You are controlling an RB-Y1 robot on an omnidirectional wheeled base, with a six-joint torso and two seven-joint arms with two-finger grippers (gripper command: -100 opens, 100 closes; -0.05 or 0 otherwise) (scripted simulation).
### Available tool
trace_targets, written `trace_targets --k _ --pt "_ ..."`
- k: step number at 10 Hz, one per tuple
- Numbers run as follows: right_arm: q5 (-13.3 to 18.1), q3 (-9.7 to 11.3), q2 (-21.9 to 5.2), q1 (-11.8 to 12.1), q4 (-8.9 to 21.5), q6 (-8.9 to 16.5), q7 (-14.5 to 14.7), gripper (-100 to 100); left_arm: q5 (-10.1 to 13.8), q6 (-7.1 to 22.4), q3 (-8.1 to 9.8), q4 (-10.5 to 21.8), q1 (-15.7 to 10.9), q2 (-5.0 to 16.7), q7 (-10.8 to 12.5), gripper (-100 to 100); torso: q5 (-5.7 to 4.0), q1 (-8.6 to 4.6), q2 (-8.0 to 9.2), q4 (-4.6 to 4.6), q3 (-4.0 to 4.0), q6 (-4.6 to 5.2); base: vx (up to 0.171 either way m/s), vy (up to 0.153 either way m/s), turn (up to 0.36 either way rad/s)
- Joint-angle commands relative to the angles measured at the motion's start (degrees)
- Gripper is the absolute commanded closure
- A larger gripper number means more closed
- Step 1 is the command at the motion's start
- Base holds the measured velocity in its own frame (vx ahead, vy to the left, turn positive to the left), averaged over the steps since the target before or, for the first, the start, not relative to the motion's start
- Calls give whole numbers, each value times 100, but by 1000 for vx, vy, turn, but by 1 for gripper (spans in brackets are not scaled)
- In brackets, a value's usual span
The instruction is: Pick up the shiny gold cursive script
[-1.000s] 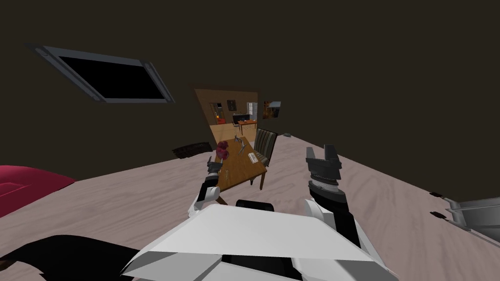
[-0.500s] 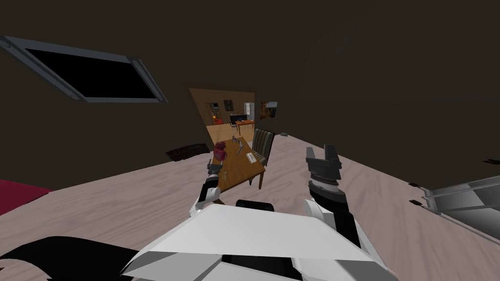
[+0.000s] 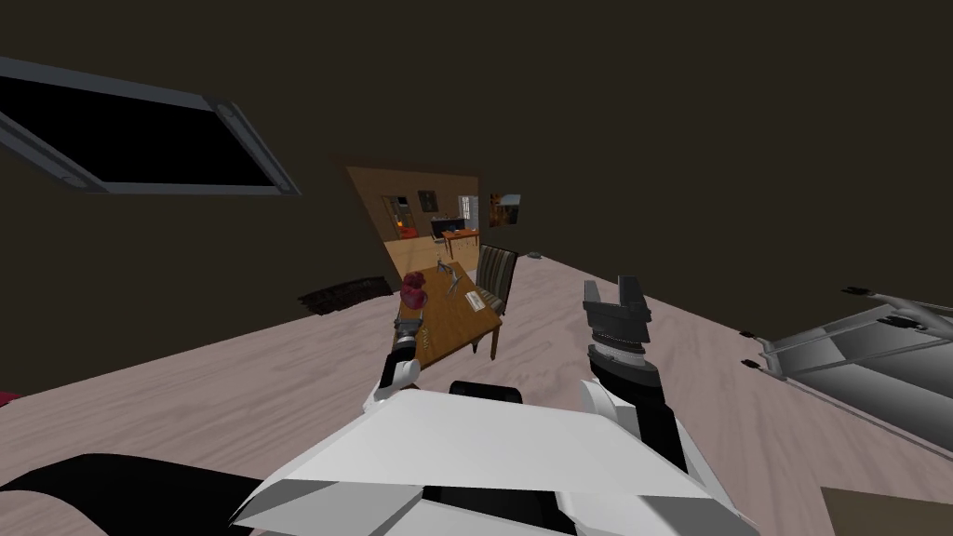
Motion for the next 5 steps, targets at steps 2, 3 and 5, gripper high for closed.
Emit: trace_targets --k 2,3,5 --pt "0 0 0 1 0 0 0 0 58 -69 16 377 -101 -1 130 -100 0 1 -1 -1 -1 -3 -3 6 -26" --pt "0 0 0 1 0 0 0 0 181 -122 57 587 -191 -12 348 -100 0 -1 -1 -1 -1 -4 -3 5 -122" --pt "0 0 0 1 0 0 0 0 302 -174 98 852 -280 -22 562 -100 0 0 0 0 0 -3 -5 9 -111"
